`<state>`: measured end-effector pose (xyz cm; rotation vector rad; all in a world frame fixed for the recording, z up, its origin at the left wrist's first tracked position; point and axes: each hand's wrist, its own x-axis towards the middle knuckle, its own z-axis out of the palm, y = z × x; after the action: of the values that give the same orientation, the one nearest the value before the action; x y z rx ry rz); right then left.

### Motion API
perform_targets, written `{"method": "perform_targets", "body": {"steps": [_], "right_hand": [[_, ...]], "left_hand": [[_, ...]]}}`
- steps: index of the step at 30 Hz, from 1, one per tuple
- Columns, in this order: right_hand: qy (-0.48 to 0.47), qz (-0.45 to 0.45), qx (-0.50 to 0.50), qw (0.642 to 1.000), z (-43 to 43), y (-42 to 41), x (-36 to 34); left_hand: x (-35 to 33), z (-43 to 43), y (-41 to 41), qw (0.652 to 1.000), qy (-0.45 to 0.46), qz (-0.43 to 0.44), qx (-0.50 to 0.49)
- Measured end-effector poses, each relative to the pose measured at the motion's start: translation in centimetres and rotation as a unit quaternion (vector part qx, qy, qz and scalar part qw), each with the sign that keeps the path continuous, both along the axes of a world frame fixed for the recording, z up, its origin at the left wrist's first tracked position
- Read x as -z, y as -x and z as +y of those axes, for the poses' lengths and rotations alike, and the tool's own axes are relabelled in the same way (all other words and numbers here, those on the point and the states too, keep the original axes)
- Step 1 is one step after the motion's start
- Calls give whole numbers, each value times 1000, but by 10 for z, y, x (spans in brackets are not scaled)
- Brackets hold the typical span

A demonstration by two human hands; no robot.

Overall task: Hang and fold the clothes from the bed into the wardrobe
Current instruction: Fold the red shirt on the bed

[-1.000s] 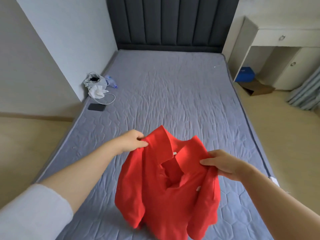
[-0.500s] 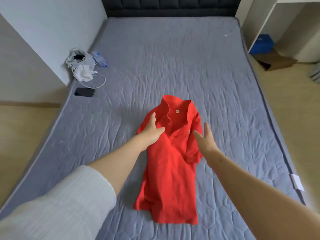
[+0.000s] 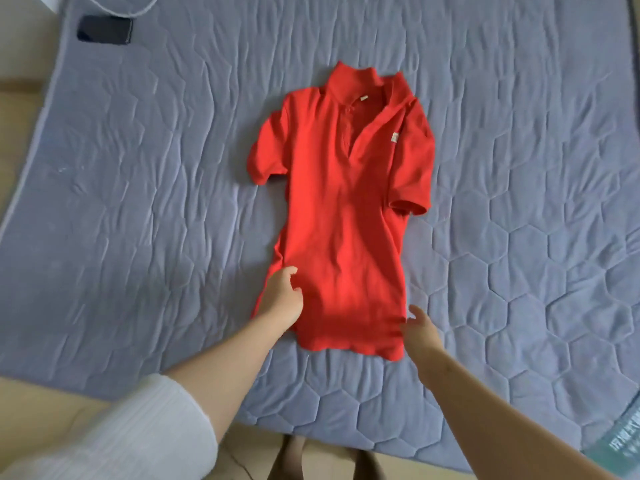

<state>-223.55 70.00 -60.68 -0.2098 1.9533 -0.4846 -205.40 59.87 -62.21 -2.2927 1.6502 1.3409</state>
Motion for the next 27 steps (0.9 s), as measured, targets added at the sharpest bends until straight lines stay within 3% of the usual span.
{"method": "perform_targets", "body": {"steps": [2,5,8,13,16,21,24,27], "right_hand": [[-29,9,41,999,16,-1,28],[-44,1,66,997,31,-5,58],[-13,-47,86,995,36,-11,75],[-8,-152,62,986,28,-14,76],[15,-153,72,985,23,-17,68],[58,-163,171,970,32,-8,36],[59,-116,192,973,43,-3,19],[55,22,146,987,52,0,8]], "left_hand": [[24,13,-14,993,67,-92,-36],[54,25,-29,987,54,-117,-95],[75,30,-39,988,-14,-68,-138],[77,29,-49,990,-39,-11,-132],[61,29,-55,989,-49,39,-136],[30,38,-79,955,-77,140,-249],[13,44,-94,933,-80,172,-307],[-1,48,-112,943,-66,127,-300]]}}
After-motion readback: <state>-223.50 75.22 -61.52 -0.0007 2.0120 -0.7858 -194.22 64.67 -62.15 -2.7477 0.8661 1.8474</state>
